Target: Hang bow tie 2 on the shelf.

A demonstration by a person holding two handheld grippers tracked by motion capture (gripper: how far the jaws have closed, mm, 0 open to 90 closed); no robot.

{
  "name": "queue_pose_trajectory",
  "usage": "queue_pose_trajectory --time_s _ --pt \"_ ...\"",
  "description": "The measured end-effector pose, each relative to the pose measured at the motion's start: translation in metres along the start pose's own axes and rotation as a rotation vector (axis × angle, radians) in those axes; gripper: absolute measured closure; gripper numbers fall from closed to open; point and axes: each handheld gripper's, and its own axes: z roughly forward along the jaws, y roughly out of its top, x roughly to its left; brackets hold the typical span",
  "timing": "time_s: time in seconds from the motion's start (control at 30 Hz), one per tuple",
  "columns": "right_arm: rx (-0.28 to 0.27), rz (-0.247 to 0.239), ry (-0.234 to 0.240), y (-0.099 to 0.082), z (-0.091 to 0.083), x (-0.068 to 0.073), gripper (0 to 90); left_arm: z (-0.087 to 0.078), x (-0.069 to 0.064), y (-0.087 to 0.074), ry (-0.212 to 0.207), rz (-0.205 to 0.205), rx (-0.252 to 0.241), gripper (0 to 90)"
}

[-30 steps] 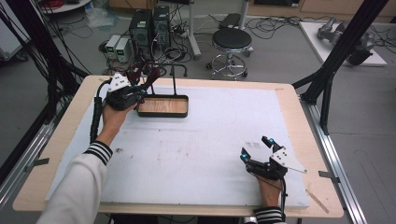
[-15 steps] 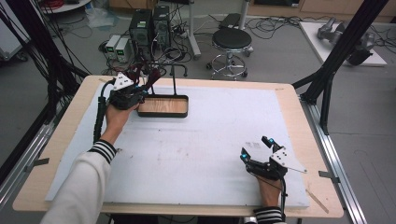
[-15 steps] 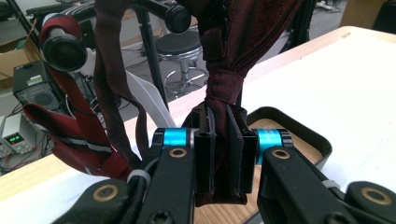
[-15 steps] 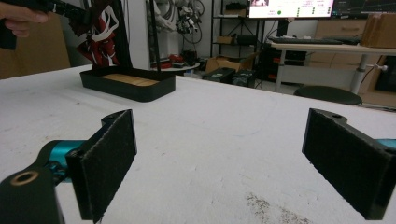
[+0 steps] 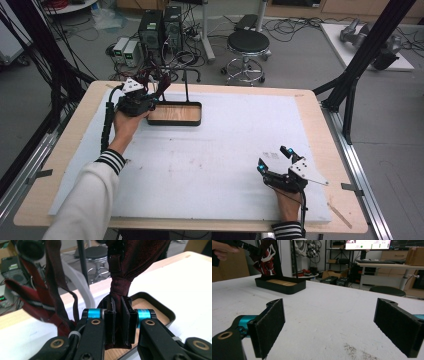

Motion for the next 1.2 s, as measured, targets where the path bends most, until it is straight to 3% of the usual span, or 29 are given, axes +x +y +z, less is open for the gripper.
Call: queue_pose_trajectory --time_s 0.13,0.4,0.77,1.07,1.2 --pt "0.0 0.001 0.0 0.0 0.0 0.0 9.2 0.004 0.001 -0.004 0.013 0.001 0.056 82.5" --pt "0.0 0.002 0.0 0.0 0.0 0.0 9.2 0.01 -0.004 -0.007 -0.005 0.022 0.087 82.5" --pt "0.001 -0.002 0.001 0.0 0.0 0.0 9.2 0.013 -0.004 -0.014 0.006 0.046 0.133 82.4" --pt "-0.001 -0.004 0.001 0.0 0.0 0.0 9.2 0.014 -0.002 -0.013 0.0 0.039 0.1 82.2" --pt "0.0 0.003 0.001 0.0 0.0 0.0 9.2 0.015 -0.003 -0.011 0.001 0.056 0.09 82.1"
